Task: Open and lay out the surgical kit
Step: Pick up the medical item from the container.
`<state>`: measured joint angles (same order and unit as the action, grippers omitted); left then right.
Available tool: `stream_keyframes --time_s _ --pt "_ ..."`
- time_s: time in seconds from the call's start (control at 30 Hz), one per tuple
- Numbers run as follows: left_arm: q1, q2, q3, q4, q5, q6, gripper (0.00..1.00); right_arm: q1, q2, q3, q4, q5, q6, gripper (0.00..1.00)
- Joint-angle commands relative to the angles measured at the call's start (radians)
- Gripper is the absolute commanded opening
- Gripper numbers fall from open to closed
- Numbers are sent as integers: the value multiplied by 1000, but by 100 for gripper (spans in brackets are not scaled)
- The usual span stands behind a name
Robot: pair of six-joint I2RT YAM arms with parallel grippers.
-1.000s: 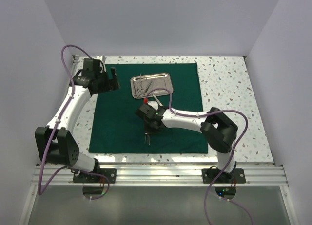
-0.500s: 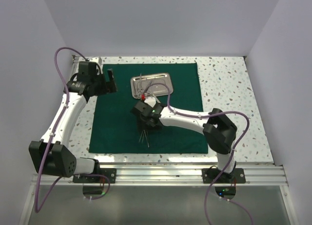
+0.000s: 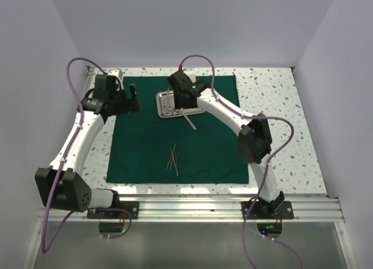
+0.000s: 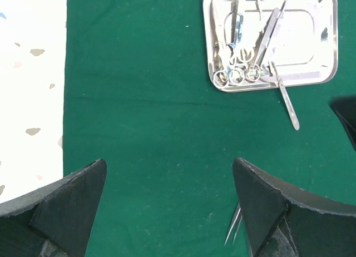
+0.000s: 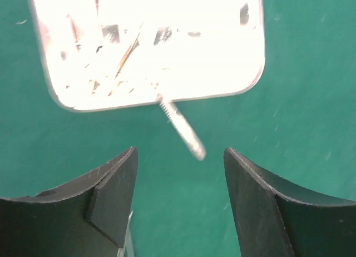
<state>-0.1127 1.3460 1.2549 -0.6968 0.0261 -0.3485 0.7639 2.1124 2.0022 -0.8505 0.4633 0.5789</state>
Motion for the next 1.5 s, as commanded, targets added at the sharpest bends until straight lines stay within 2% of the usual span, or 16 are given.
stream_keyframes --time_s 0.0,0.13,0.27,0.5,0.8,1.03,1.13,1.2,1.33,1.47 --pt "-4 -8 -23 71 35 -9 99 -11 118 159 -123 44 -152 67" --pt "-2 7 -84 129 70 -27 99 -44 237 286 -159 17 -179 66" --pt "-2 45 -89 138 81 -15 99 -57 285 337 -162 0 -182 66" --pt "-2 94 -62 140 98 -20 99 -57 284 248 -115 -58 -154 65" --pt "-4 110 -35 122 49 -56 99 -57 253 132 -30 -164 -154 64" --pt "-2 136 32 71 31 -60 99 -67 307 151 -12 -189 -156 61" --pt "-2 140 60 48 26 -63 99 -80 336 181 -12 -206 -146 54" --pt "-2 137 70 31 17 -64 99 -89 353 199 -12 -212 -142 45" --pt "-4 128 81 7 11 -63 99 -103 366 207 -12 -227 -134 37" --pt "-2 124 93 -12 2 -52 99 -106 367 176 -2 -238 -131 14"
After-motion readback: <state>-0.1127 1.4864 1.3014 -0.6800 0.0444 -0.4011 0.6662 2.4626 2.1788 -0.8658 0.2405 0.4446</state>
